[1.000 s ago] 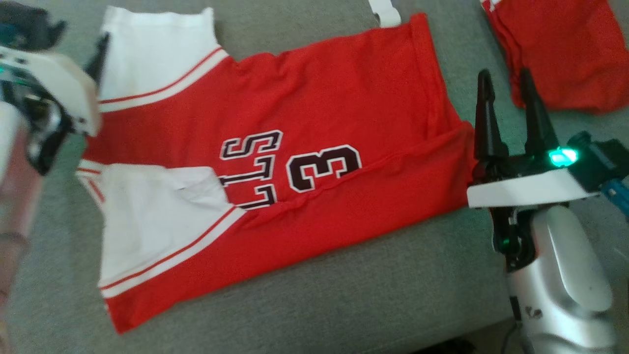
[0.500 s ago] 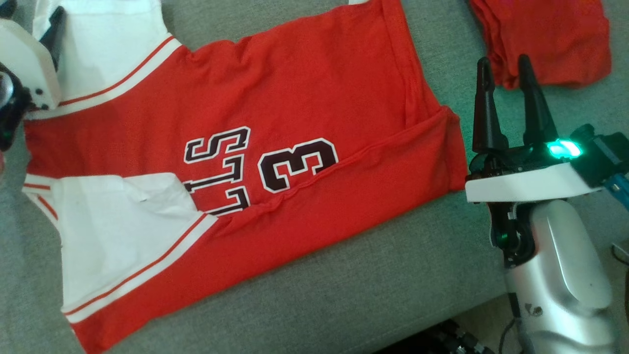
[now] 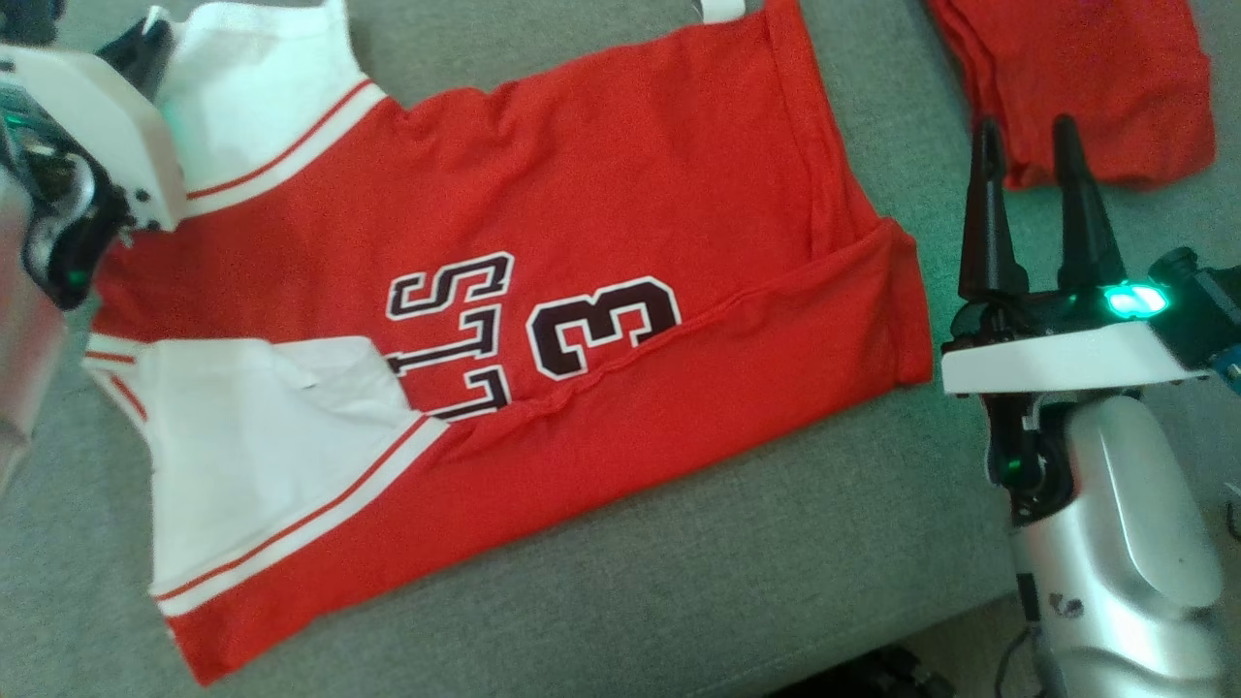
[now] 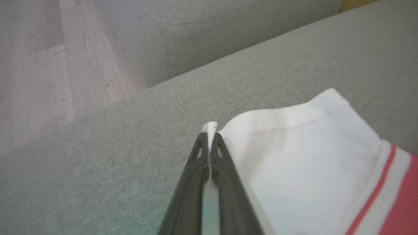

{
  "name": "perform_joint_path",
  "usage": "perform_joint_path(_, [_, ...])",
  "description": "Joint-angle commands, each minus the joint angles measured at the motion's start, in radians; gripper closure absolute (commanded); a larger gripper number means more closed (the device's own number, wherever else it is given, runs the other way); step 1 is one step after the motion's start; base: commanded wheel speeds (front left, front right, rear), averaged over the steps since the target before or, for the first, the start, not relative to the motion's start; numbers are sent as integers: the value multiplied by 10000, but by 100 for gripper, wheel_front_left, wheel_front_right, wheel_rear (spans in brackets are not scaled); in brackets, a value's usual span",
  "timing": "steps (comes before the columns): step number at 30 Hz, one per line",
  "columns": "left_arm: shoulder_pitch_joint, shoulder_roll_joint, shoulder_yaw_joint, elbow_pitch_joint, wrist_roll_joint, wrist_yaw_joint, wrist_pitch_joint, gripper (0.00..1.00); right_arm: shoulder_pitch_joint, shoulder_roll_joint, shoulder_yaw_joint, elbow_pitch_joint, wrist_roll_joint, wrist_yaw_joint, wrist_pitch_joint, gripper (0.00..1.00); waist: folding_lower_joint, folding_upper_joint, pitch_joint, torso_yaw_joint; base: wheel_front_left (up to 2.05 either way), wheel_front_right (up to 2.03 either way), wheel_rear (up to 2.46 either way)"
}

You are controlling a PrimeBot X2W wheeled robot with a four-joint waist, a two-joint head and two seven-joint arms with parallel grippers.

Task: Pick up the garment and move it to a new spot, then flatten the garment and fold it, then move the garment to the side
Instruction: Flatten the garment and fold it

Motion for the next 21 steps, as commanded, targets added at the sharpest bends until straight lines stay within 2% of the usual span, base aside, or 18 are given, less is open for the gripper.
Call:
perform_joint_path(1, [-282, 412, 267, -249, 1, 18, -163, 100, -63, -33, 113, -261, -96, -9, -106, 0, 0, 0, -202, 184, 0, 0, 0])
perform_joint_path(5, [-111, 242, 180, -419, 164, 38, -1278, 100, -159, -33, -258, -136, -676, -9, -82, 0, 0, 0, -665, 610, 0, 0, 0])
perform_joint_path(8, [101, 88, 149, -737, 375, 165, -2165, 100, -300, -33, -640, -238, -1146, -9, 361, 0, 0, 0, -944, 1049, 0, 0, 0])
perform_joint_path(11, [476, -75, 125, -1273, 488, 372, -2862, 100, -497, -33, -1209, -402, -1188, -9, 1321, 0, 0, 0, -1175, 1508, 0, 0, 0])
perform_joint_path(16, [1392, -235, 28, -2551, 563, 884, -3497, 100, -940, -66, -2059, -969, -2030, -9, 3099, 0, 0, 0, -1463, 2287, 0, 0, 0])
perform_joint_path(21, [2377, -275, -109, -3979, 605, 1505, -3766, 100, -1245, -657, -1913, -1087, -2559, -9, 4634, 0, 0, 0, -1668, 2864, 0, 0, 0])
